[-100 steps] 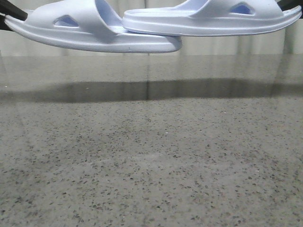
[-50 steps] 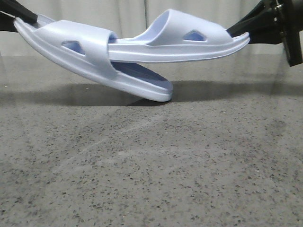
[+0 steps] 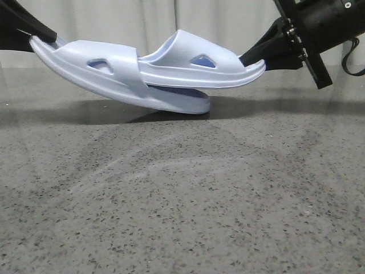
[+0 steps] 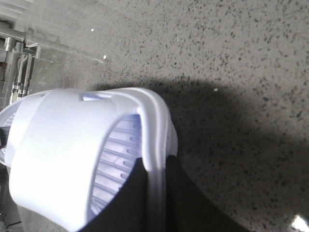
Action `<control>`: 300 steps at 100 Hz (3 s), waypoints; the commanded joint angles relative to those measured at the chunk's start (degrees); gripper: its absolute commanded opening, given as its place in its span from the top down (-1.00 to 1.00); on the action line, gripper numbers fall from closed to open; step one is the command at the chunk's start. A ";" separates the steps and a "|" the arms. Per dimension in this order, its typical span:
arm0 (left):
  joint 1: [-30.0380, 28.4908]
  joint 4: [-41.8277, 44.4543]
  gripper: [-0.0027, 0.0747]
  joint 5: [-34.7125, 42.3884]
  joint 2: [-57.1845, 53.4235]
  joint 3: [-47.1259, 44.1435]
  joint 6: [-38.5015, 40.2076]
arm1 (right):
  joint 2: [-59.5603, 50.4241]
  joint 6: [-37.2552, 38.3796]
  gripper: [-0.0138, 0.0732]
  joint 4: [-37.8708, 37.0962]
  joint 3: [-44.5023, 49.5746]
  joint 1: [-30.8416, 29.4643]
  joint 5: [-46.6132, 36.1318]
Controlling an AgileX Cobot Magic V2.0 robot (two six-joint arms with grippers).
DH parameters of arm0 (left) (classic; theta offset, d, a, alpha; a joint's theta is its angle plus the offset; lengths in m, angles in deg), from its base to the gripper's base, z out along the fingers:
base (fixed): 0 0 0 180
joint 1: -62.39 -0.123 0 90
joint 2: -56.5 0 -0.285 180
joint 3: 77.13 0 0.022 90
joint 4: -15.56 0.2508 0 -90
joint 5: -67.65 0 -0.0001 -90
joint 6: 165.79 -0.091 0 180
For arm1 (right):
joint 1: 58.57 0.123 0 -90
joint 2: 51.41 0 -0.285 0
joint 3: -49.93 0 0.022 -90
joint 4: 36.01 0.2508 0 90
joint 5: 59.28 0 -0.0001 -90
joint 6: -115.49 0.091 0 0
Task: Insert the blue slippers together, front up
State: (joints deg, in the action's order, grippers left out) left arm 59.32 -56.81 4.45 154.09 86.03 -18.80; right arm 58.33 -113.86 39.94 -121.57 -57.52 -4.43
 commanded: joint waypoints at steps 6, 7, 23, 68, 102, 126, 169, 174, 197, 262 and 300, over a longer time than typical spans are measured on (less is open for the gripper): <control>1.74 -7.18 0.89 -9.49 -1.72 1.42 -0.26 | -2.67 -1.13 0.85 5.27 -1.73 2.32 9.38; 1.64 -7.08 0.89 -9.49 -1.72 1.42 -0.44 | -2.67 -1.13 0.84 5.27 -1.73 2.24 9.64; -0.53 -6.57 0.89 -9.49 -1.83 1.42 -0.78 | -2.67 -1.13 0.40 5.27 -1.73 0.09 13.21; -4.23 -3.70 0.89 -7.44 -1.83 1.42 -0.78 | -3.25 -1.13 0.21 5.15 -1.73 -9.95 20.16; -0.89 -2.18 0.89 -2.51 -1.83 1.42 -4.69 | -4.63 -1.13 0.21 5.01 -1.73 -14.58 20.16; 3.02 -0.48 0.89 3.56 -1.73 1.42 -10.20 | -4.63 -1.13 0.21 4.75 -1.73 -15.07 20.16; 2.95 3.81 -0.22 11.01 -1.73 1.42 -16.64 | -4.63 -1.13 0.21 4.19 -1.73 -15.07 20.16; 2.66 3.97 -0.23 11.14 -1.73 1.42 -16.64 | -4.63 -1.13 0.21 3.68 -1.73 -15.07 20.16; -3.34 6.01 -0.22 4.36 -2.16 7.12 -16.76 | -5.93 -0.49 0.22 2.55 -1.73 -16.76 20.16; -9.94 9.05 0.89 27.60 -29.36 13.11 -17.59 | -28.76 0.46 0.90 9.88 0.56 -22.09 -0.07; 2.01 29.40 0.89 28.64 -39.58 13.11 -14.35 | -46.17 0.25 0.90 5.98 4.28 -18.12 -11.11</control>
State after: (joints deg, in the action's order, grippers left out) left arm 54.63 -33.96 30.96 116.15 97.88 -34.62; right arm 15.61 -113.18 51.17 -115.33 -78.46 -16.20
